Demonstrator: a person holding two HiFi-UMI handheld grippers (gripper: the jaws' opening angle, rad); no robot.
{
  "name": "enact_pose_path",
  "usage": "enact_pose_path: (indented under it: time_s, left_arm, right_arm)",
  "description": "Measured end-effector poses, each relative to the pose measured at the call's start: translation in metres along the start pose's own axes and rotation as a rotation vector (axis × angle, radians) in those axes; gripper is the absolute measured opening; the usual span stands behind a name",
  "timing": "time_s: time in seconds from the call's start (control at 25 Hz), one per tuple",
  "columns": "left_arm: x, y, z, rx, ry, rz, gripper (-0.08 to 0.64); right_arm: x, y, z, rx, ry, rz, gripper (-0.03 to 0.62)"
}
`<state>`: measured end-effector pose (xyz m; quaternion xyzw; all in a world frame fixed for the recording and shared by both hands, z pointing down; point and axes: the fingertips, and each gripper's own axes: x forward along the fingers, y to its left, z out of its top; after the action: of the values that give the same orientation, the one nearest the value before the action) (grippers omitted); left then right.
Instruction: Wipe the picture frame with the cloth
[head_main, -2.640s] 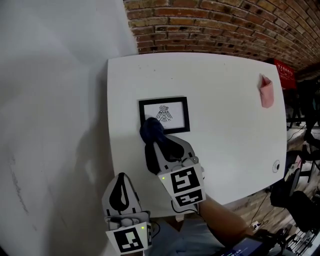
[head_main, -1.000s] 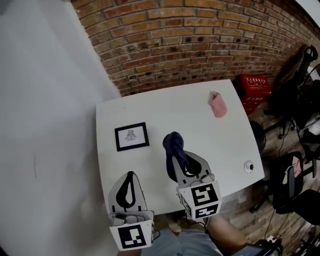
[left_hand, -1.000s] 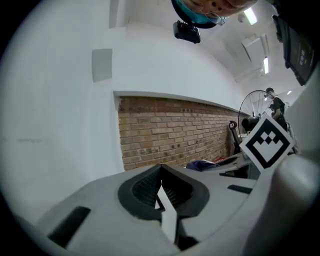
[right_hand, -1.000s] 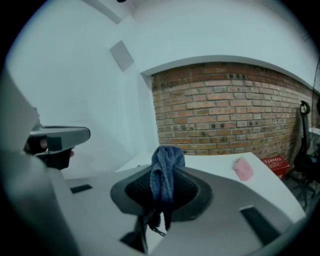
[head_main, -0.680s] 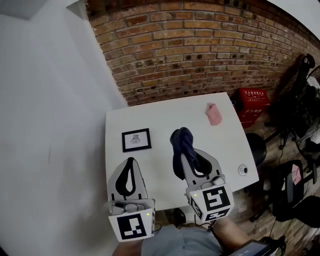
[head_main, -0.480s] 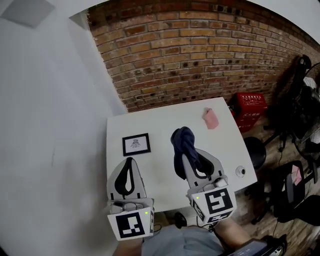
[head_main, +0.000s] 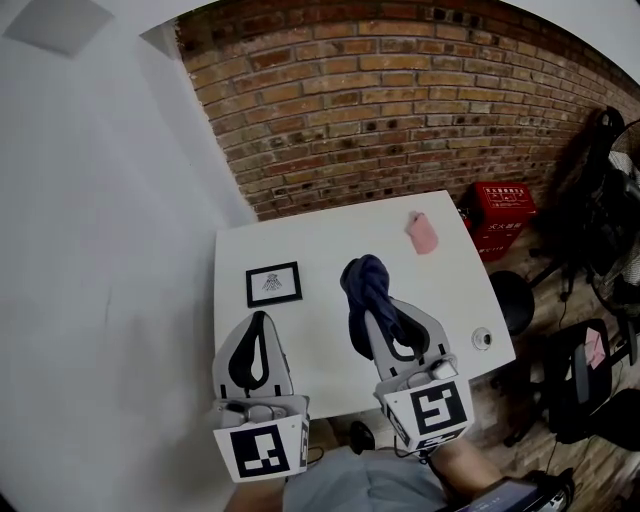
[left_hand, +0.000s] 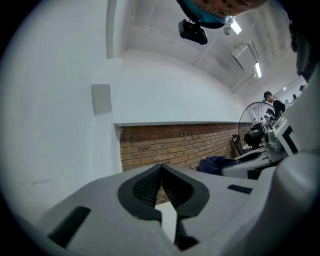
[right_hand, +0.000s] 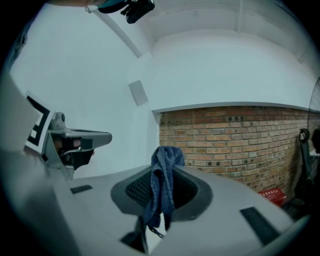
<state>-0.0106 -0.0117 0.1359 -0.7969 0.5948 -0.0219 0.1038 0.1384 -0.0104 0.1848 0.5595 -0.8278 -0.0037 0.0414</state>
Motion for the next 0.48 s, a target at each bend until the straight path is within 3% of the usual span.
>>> enact_pose_path:
  time_s: [0.48]
  left_arm:
    - [0.0073, -0.0002, -0.0056, 0.004, 0.022, -0.009, 0.009]
  right_arm:
    - [0.0069, -0.0013, -0.0042, 0.025, 0.002, 0.004, 0.075]
